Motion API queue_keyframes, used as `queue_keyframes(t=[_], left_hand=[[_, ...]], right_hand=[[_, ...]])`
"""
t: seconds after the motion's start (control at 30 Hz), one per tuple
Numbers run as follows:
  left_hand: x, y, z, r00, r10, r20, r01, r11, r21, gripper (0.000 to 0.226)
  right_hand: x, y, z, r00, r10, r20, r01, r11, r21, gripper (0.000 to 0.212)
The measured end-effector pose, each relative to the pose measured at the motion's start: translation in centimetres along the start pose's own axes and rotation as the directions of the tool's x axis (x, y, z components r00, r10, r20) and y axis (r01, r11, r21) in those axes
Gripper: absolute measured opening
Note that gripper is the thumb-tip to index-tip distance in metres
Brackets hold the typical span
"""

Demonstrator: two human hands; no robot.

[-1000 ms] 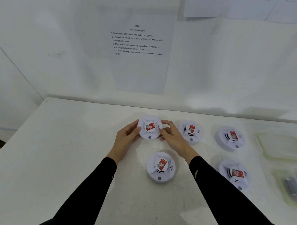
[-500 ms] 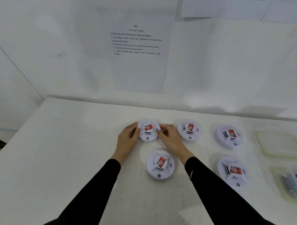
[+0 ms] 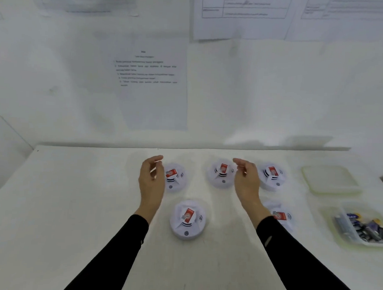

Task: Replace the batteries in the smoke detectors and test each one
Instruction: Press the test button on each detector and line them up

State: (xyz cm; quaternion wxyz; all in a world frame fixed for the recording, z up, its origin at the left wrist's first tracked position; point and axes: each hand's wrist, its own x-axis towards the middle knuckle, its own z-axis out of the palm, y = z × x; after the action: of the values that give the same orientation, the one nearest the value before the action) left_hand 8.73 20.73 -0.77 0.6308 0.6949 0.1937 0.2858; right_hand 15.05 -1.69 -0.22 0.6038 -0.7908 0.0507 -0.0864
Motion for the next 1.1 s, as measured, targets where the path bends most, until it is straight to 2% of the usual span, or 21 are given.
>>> queue_keyframes(t=[0.07, 0.13, 0.17, 0.23, 0.27, 0.37, 0.43, 0.53, 0.7, 0.93, 1.1], left_hand=[[-0.2, 1.5, 2.9, 0.982, -0.003, 0.19, 0.005, 1.0, -0.014, 0.021], [-0.7, 2.2, 5.7, 0.918, -0.078, 0.389, 0.064, 0.997, 0.05, 0.024], [-0.9, 2.3, 7.0, 0.874, -0.154, 0.46, 0.101, 0.985, 0.138, 0.027], [-1.3, 1.9, 8.8, 0.789, -0.319, 0.525, 0.142, 0.926, 0.349, 0.041], [-1.4, 1.6, 9.4, 0.757, -0.379, 0.532, 0.155, 0.895, 0.418, 0.047], [-0.9, 0.4, 10.5, 0.739, -0.451, 0.501, 0.194, 0.854, 0.483, 0.051], [-0.4, -0.4, 10.5, 0.742, -0.444, 0.503, 0.217, 0.868, 0.446, 0.041], [-0.3, -1.2, 9.8, 0.729, -0.412, 0.546, 0.294, 0.909, 0.294, 0.037], [-1.3, -1.1, 8.5, 0.714, -0.305, 0.631, 0.271, 0.95, 0.152, 0.038], [-0.6, -1.8, 7.7, 0.7, -0.316, 0.64, 0.277, 0.947, 0.164, 0.041], [-0.6, -2.1, 7.8, 0.707, -0.305, 0.638, 0.266, 0.951, 0.159, 0.042]], right_hand=[[1.1, 0.5, -1.1, 0.988, 0.145, 0.046, -0.142, 0.988, -0.061, 0.04], [1.4, 0.9, -1.4, 0.943, 0.292, 0.159, -0.275, 0.954, -0.122, 0.046], [1.4, 1.2, -1.3, 0.918, 0.338, 0.209, -0.312, 0.939, -0.145, 0.048], [1.3, 1.8, -1.0, 0.896, 0.344, 0.28, -0.297, 0.935, -0.195, 0.042], [1.4, 2.3, -0.9, 0.897, 0.325, 0.299, -0.267, 0.939, -0.219, 0.038], [1.4, 2.9, -1.0, 0.884, 0.319, 0.342, -0.26, 0.943, -0.208, 0.061], [1.6, 2.7, -1.4, 0.884, 0.307, 0.352, -0.286, 0.952, -0.113, 0.064], [1.5, 2.2, -2.2, 0.888, 0.274, 0.368, -0.288, 0.957, -0.018, 0.057], [1.0, 2.1, -2.9, 0.88, 0.237, 0.412, -0.265, 0.964, 0.011, 0.061], [0.6, 2.4, -2.9, 0.881, 0.139, 0.453, -0.138, 0.99, -0.036, 0.065], [0.9, 2.5, -3.2, 0.874, 0.129, 0.469, -0.115, 0.992, -0.058, 0.066]])
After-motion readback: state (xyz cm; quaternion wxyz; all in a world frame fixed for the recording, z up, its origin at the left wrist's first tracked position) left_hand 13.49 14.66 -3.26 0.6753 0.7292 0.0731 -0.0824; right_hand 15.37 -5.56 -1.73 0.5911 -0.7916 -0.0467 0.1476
